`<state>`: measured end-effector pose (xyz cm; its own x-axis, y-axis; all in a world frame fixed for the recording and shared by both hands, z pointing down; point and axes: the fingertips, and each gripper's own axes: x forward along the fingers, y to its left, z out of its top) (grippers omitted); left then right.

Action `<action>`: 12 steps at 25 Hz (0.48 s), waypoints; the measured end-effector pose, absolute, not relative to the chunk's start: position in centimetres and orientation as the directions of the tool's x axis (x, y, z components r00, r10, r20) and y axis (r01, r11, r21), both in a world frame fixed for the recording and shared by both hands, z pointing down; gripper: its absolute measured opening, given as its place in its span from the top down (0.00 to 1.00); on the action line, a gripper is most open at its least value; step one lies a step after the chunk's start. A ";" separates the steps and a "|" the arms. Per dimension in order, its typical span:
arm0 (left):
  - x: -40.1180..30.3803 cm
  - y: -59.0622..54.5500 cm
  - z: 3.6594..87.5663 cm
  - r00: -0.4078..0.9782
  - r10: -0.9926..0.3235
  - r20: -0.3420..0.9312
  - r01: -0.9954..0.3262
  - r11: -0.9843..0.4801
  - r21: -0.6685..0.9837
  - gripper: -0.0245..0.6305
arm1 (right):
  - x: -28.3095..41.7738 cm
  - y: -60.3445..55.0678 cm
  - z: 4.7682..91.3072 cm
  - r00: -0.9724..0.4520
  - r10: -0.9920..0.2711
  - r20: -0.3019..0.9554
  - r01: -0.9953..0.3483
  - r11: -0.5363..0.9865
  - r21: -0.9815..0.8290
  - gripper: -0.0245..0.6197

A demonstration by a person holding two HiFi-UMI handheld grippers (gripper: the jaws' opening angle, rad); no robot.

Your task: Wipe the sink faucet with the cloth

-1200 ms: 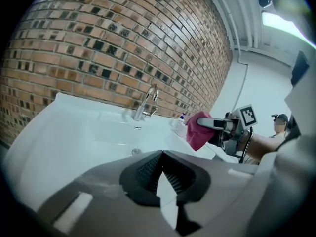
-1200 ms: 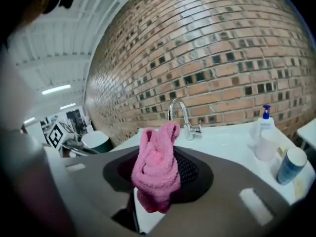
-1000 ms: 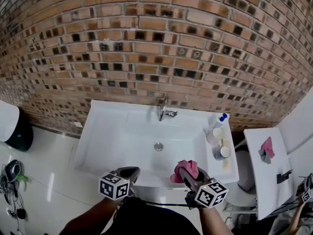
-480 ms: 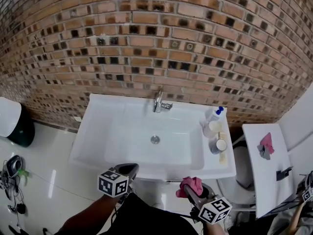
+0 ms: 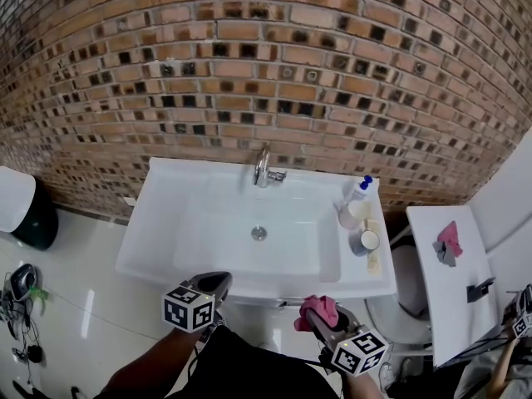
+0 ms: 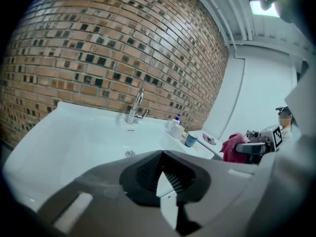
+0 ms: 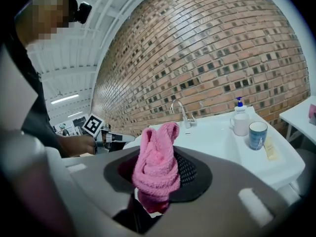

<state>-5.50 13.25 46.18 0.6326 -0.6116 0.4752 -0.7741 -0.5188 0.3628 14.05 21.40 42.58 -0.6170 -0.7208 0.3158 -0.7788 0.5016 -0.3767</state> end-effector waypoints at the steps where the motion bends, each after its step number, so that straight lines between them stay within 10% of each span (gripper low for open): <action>1: -5.5 13.3 46.2 0.632 -0.611 0.476 -0.775 -0.518 0.363 0.96 | 14.0 21.4 42.4 -0.618 -0.720 0.315 -0.779 0.506 -0.371 0.76; 12: -6.6 14.0 46.1 0.624 -0.611 0.487 -0.780 -0.521 0.346 0.96 | 13.1 21.6 42.3 -0.617 -0.719 0.321 -0.784 0.525 -0.332 0.76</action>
